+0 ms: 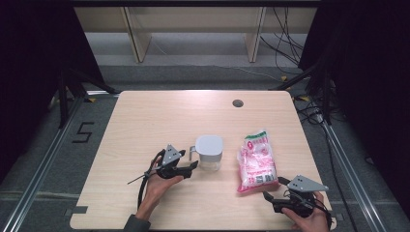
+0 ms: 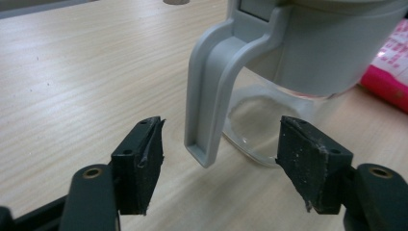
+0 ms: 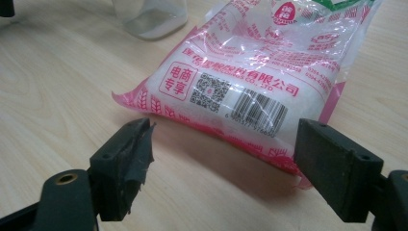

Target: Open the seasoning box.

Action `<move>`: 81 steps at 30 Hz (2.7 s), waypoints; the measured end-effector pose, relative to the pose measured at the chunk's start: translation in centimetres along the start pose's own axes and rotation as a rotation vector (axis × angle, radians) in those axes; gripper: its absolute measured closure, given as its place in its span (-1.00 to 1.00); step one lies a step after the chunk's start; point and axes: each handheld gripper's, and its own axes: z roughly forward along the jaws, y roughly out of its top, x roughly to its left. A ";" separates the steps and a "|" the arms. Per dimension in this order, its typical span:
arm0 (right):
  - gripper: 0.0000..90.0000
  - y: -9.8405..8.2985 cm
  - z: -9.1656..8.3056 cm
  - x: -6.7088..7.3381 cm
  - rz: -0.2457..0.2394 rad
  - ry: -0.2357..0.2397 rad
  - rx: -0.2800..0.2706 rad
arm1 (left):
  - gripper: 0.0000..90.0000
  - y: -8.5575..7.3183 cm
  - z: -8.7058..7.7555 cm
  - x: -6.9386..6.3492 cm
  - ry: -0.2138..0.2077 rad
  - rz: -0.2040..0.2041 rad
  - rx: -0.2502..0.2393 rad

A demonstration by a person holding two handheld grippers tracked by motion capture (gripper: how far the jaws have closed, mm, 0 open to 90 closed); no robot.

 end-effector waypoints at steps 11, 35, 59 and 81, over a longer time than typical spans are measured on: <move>-0.51 0.1 0.0 -0.1 -0.006 0.000 0.001 | -0.25 1.6 -2.8 -0.3 0.009 0.025 -0.038; -0.51 0.0 0.1 0.1 0.041 0.002 0.001 | 0.98 5.0 -3.3 -1.4 -0.001 0.074 -0.141; -0.66 0.6 0.1 0.0 0.002 -0.007 -0.091 | 0.94 6.2 -1.2 -0.6 -0.015 0.053 -0.131; 0.75 8.6 6.1 2.3 -0.083 0.138 -0.186 | 0.93 5.8 -1.3 -0.3 -0.024 0.043 -0.146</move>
